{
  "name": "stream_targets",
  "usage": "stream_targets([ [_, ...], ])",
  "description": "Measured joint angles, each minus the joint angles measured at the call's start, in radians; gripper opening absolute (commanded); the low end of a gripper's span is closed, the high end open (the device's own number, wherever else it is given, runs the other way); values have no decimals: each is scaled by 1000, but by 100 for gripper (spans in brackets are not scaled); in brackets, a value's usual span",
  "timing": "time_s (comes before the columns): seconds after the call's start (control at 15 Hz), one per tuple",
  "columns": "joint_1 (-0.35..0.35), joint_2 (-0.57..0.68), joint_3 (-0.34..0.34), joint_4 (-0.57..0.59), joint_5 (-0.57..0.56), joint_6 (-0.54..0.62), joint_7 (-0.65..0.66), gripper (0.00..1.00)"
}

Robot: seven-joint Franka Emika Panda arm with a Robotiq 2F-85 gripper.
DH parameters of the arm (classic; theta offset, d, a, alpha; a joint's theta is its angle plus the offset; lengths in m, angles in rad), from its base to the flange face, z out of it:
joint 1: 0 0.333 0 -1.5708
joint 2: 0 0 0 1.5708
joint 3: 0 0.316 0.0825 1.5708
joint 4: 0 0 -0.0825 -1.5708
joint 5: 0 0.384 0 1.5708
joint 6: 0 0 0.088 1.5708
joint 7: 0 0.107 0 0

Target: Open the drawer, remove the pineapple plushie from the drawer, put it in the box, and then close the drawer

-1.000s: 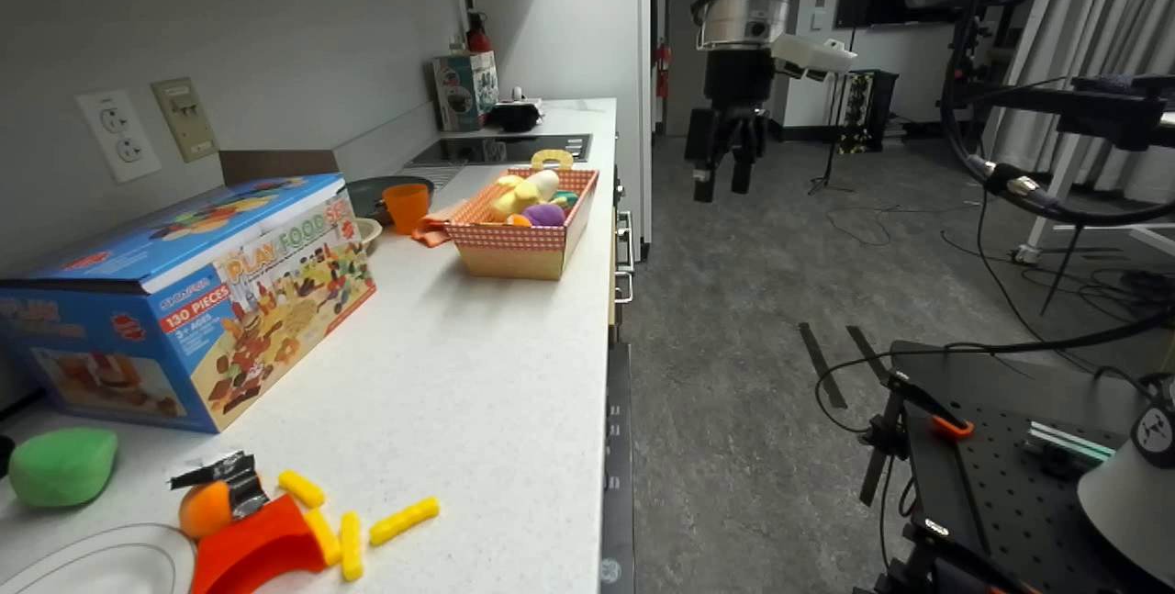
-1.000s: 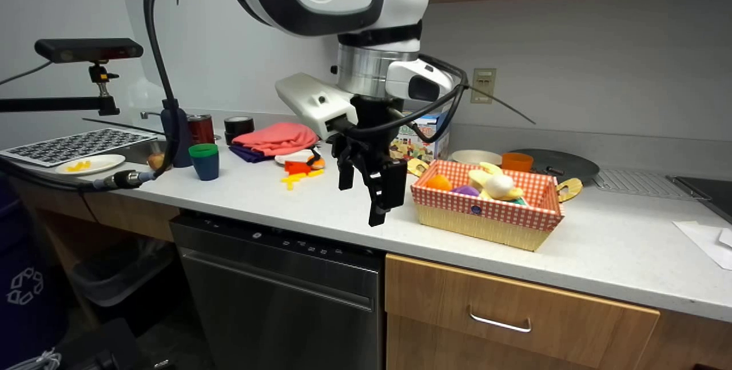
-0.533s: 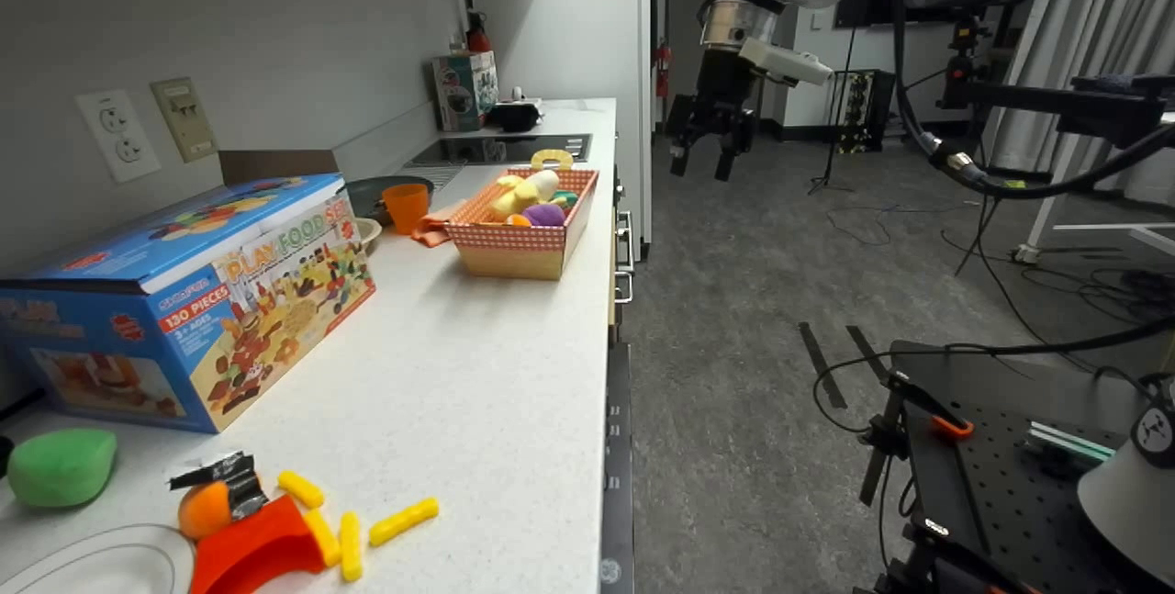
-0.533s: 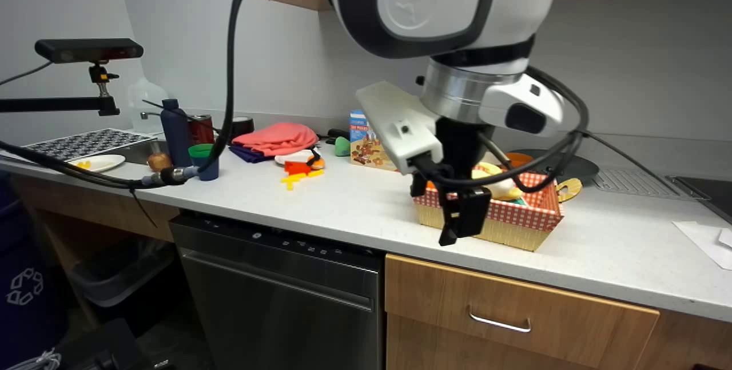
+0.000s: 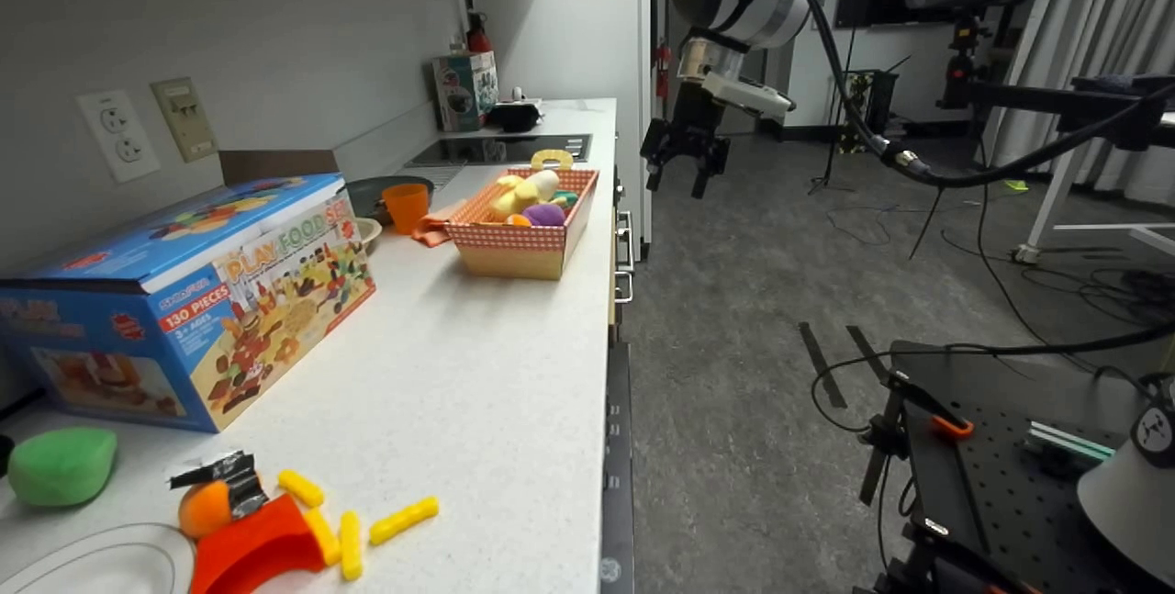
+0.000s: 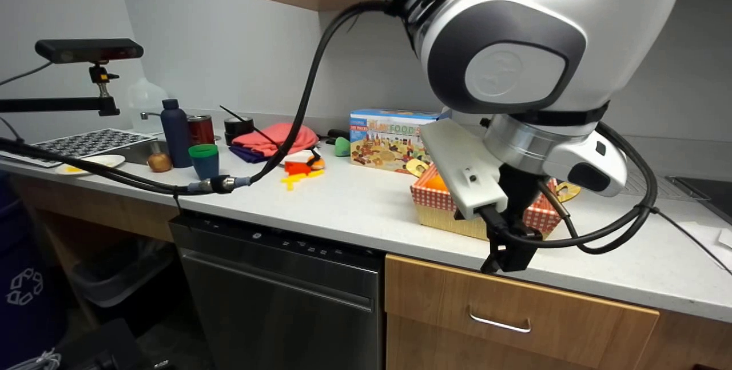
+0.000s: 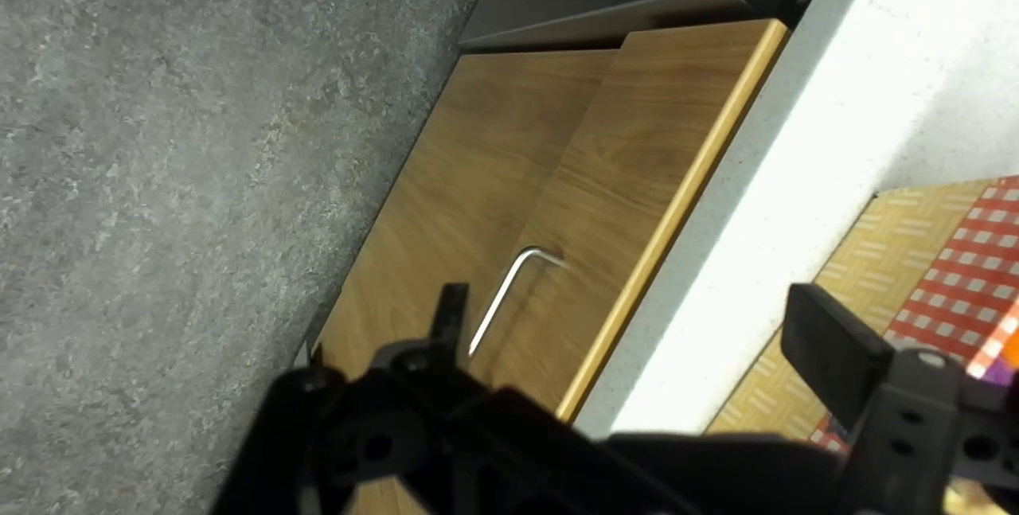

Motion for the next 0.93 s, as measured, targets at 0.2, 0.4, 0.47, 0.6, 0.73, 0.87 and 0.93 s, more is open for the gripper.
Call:
stream_targets([
  [0.2, -1, -11, 2, -1, -1, 0, 1, 100],
  [0.4, -1, -6, 4, -2, -4, 12, 17, 100],
  [0.47, -1, 6, 5, -4, -5, 27, 29, 100],
  [0.6, -2, 52, 6, -11, -5, 80, 48, 100],
  [0.73, -11, 119, 14, -11, -3, 143, 55, 100],
  [0.87, -27, 188, 31, -5, -2, 201, 58, 100],
  [0.93, -37, 221, 42, 1, -2, 229, 59, 100],
])
